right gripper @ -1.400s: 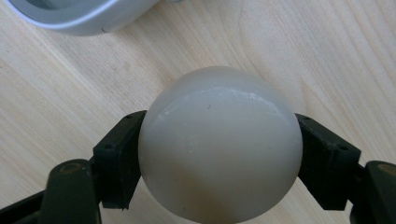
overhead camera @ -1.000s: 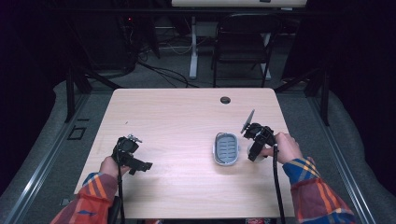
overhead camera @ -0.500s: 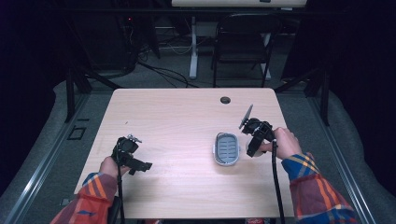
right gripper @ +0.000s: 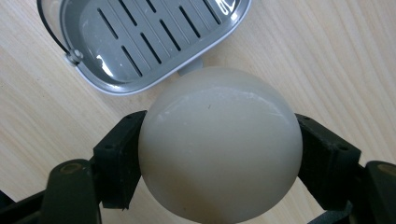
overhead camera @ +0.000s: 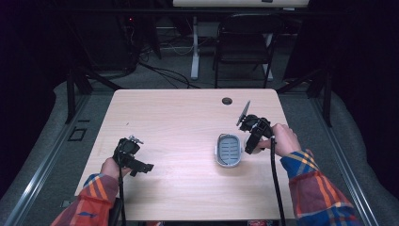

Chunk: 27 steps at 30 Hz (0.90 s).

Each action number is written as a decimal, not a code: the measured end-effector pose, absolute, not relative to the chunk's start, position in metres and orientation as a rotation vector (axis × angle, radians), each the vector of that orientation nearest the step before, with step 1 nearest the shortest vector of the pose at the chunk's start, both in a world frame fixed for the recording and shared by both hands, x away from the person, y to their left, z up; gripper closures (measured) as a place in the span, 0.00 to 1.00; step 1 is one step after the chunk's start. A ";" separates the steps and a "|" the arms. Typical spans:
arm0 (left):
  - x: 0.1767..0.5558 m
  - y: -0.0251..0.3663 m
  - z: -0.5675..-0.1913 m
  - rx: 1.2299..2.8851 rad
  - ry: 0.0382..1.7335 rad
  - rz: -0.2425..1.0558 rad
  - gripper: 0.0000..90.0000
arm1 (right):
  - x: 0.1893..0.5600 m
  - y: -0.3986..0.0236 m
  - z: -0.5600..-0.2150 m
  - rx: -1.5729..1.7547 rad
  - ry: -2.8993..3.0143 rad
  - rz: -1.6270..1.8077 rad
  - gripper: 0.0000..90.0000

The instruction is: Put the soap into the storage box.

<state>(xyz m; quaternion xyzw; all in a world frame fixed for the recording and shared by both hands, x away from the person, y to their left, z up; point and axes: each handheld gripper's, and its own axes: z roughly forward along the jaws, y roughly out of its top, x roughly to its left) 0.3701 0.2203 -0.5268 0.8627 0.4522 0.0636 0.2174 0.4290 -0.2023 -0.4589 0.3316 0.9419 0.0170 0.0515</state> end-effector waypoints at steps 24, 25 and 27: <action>0.370 0.220 -0.526 2.392 1.248 0.179 0.00 | 0.435 -0.168 -0.453 0.916 2.894 0.061 0.27; 0.370 0.220 -0.526 2.392 1.248 0.178 0.00 | 0.436 -0.166 -0.453 0.908 2.897 0.056 0.27; 0.370 0.220 -0.526 2.393 1.246 0.178 0.00 | 0.436 -0.163 -0.453 0.900 2.899 0.048 0.27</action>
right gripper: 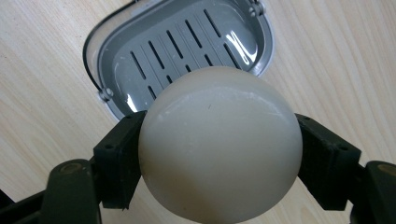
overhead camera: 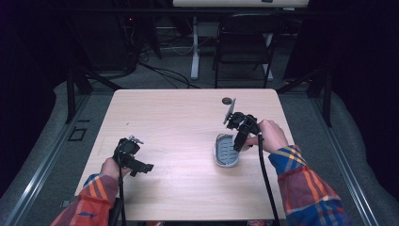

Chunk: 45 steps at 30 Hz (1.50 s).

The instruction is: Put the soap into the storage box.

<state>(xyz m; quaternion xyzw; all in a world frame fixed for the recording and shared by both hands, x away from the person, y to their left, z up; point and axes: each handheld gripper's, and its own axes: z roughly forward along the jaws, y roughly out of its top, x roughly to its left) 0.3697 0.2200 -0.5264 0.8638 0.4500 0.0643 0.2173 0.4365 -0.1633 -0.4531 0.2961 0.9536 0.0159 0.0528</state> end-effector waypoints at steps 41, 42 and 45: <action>0.370 0.220 -0.527 2.395 1.244 0.171 0.00 | 0.450 -0.125 -0.488 0.842 2.980 0.018 0.27; 0.370 0.220 -0.527 2.398 1.244 0.172 0.00 | 0.450 -0.124 -0.491 0.839 2.981 0.012 0.27; 0.370 0.220 -0.527 2.398 1.245 0.170 0.00 | 0.450 -0.124 -0.495 0.841 2.980 0.005 0.27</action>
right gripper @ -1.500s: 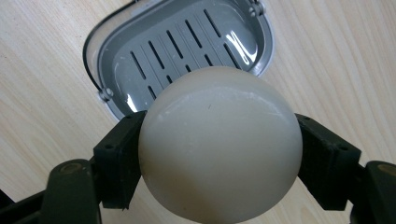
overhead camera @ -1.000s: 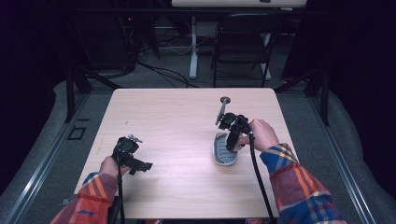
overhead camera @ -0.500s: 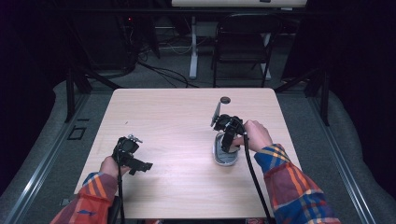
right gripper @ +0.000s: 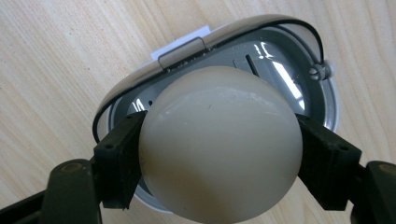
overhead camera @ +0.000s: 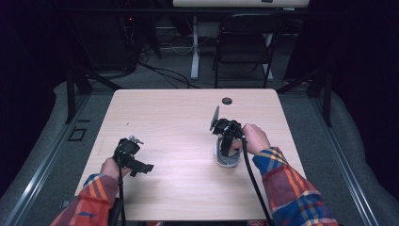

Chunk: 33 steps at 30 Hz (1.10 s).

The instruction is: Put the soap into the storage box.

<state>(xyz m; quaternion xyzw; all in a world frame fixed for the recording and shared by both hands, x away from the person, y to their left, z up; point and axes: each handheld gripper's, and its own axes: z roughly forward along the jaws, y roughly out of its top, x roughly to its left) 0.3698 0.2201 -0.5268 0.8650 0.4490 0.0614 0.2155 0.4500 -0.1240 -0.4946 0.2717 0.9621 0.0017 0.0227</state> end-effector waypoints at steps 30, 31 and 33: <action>0.370 0.219 -0.527 2.403 1.241 0.172 0.00 | 0.444 -0.136 -0.498 0.837 2.967 0.059 0.23; 0.370 0.220 -0.527 2.403 1.242 0.173 0.00 | 0.444 -0.136 -0.498 0.851 2.963 0.077 0.22; 0.370 0.220 -0.527 2.404 1.242 0.173 0.00 | 0.443 -0.137 -0.495 0.845 2.968 0.075 0.21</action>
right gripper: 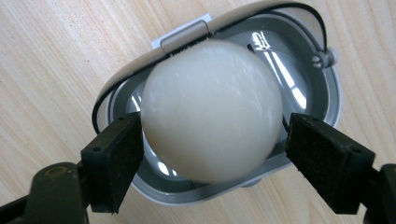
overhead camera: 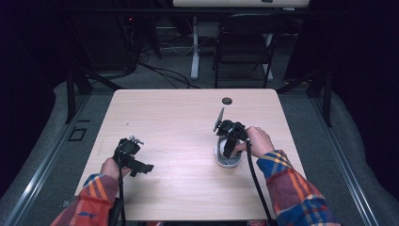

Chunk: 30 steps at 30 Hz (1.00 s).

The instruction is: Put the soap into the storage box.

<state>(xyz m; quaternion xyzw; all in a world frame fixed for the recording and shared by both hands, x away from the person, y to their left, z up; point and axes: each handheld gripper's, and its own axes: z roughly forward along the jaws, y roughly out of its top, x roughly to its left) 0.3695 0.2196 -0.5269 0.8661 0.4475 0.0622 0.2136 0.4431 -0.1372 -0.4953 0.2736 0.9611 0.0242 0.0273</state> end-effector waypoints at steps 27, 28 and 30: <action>0.370 0.219 -0.527 2.405 1.243 0.174 0.00 | 0.426 -0.171 -0.463 0.912 2.887 0.185 0.08; 0.369 0.219 -0.527 2.406 1.243 0.174 0.00 | 0.425 -0.174 -0.462 0.921 2.879 0.197 0.07; 0.369 0.219 -0.527 2.406 1.244 0.174 0.00 | 0.423 -0.179 -0.460 0.930 2.875 0.205 0.06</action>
